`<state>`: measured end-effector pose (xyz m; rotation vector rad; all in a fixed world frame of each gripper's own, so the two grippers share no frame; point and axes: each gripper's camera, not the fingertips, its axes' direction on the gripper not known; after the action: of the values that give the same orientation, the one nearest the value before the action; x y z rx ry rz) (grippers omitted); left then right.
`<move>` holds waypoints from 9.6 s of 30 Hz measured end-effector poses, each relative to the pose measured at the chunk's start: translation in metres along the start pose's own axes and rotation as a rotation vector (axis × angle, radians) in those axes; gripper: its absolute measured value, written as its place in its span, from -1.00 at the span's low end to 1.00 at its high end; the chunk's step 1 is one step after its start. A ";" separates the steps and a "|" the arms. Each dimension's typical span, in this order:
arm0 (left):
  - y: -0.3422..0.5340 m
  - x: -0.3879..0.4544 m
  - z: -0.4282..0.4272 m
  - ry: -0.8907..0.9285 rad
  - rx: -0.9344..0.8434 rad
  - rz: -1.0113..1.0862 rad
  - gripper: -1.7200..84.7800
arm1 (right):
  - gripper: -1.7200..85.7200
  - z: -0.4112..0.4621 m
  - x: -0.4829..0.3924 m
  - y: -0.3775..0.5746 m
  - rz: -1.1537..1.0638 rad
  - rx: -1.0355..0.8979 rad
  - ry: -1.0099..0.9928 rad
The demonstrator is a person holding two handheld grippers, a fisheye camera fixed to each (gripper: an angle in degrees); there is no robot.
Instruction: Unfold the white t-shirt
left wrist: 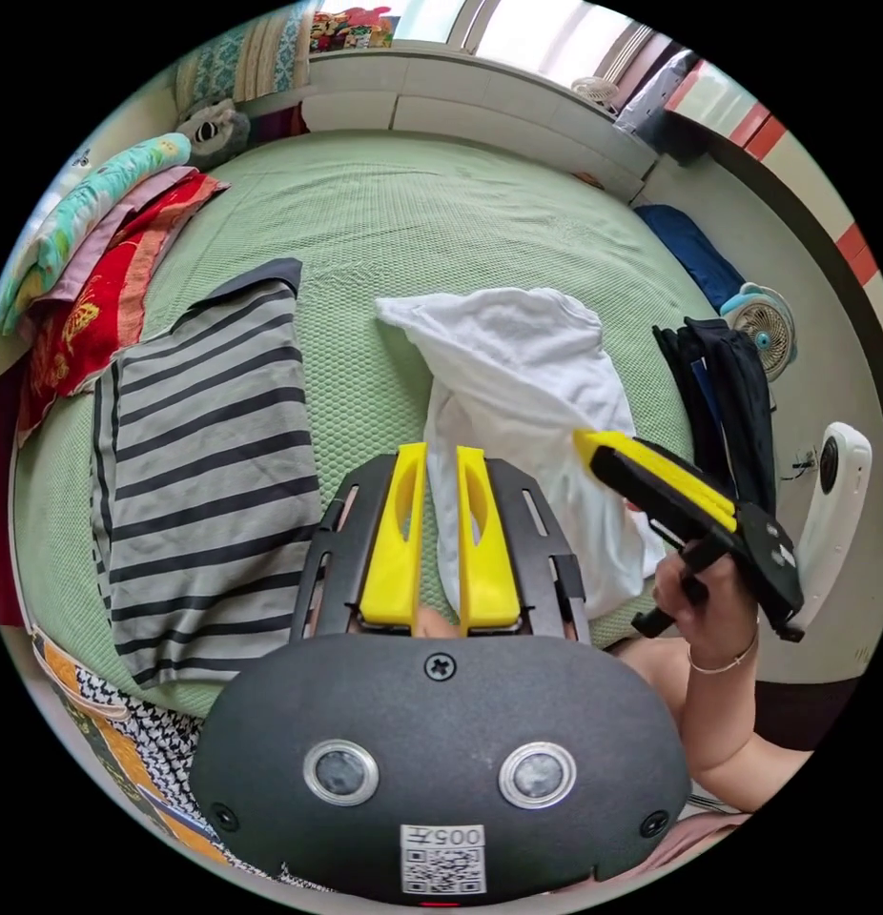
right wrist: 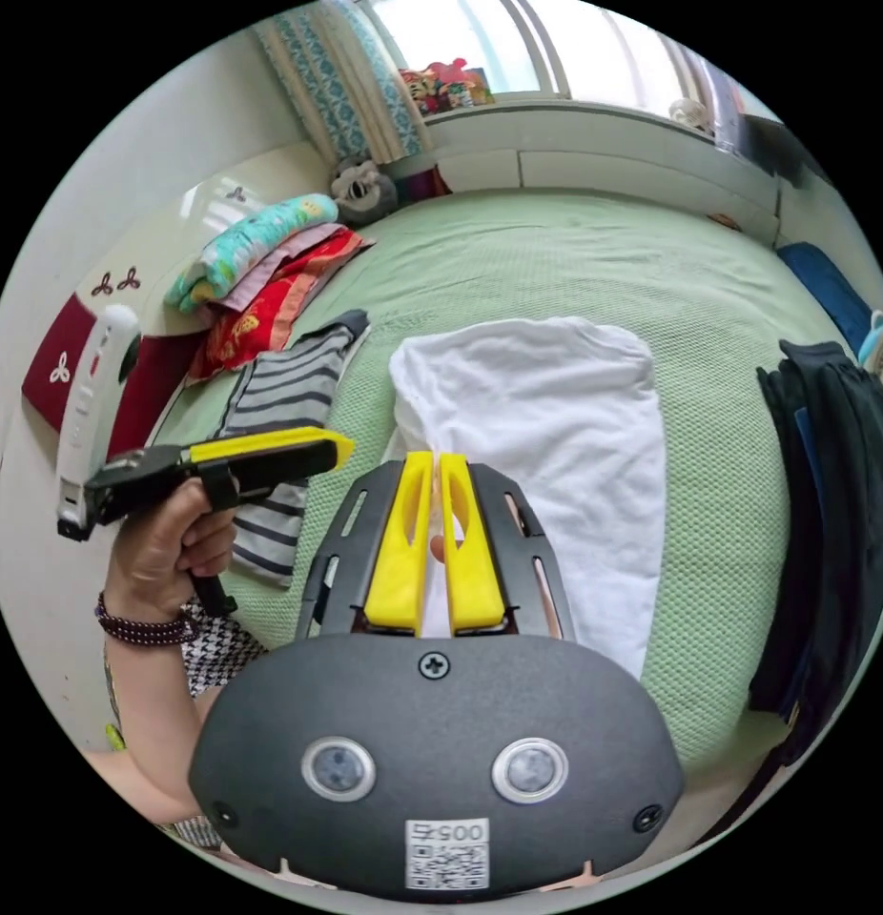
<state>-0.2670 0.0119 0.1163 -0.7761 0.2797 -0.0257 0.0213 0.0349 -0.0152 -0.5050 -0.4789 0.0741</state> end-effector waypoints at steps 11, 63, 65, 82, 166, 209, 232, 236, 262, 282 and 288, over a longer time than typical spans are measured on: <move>-0.016 0.023 0.032 0.020 -0.037 -0.013 -0.66 | -1.00 -0.044 0.037 0.020 0.052 0.128 0.151; 0.084 0.058 -0.058 -0.204 0.122 -0.164 -0.89 | -0.86 -0.093 0.047 0.043 0.252 0.353 0.535; 0.085 0.066 -0.056 -0.205 0.110 -0.133 -0.90 | -0.85 -0.091 0.042 0.041 0.218 0.366 0.475; 0.104 0.059 -0.054 -0.231 0.069 -0.111 -0.93 | -0.75 0.031 0.009 -0.008 -0.024 0.050 0.273; 0.448 -0.010 -0.211 -0.179 0.187 -0.015 -0.96 | -0.99 -0.216 0.095 0.300 0.257 0.034 0.445; 0.405 -0.004 -0.247 -0.091 0.230 0.053 -0.72 | -0.85 -0.233 0.039 0.252 -0.047 0.002 0.296; 0.112 -0.001 -0.059 -0.365 0.051 -0.002 -0.78 | -0.77 0.019 0.136 -0.052 0.047 -0.140 0.554; 0.102 0.008 -0.062 -0.402 0.086 0.083 -0.84 | -0.92 0.021 0.126 -0.056 0.044 -0.072 0.576; 0.152 0.027 -0.105 -0.140 0.137 0.126 -0.74 | -0.70 0.016 0.107 -0.014 -0.213 -0.154 0.276; 0.167 0.070 -0.067 -0.088 0.069 0.181 -0.74 | -1.00 -0.143 0.279 0.005 0.393 0.089 0.250; 0.145 0.080 -0.031 -0.168 0.070 0.166 -0.69 | -0.99 -0.142 0.320 0.045 0.515 0.117 0.134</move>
<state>-0.2096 0.0838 -0.0248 -0.6790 0.1821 0.1846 0.3723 0.0698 -0.0104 -0.5049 -0.2031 0.5557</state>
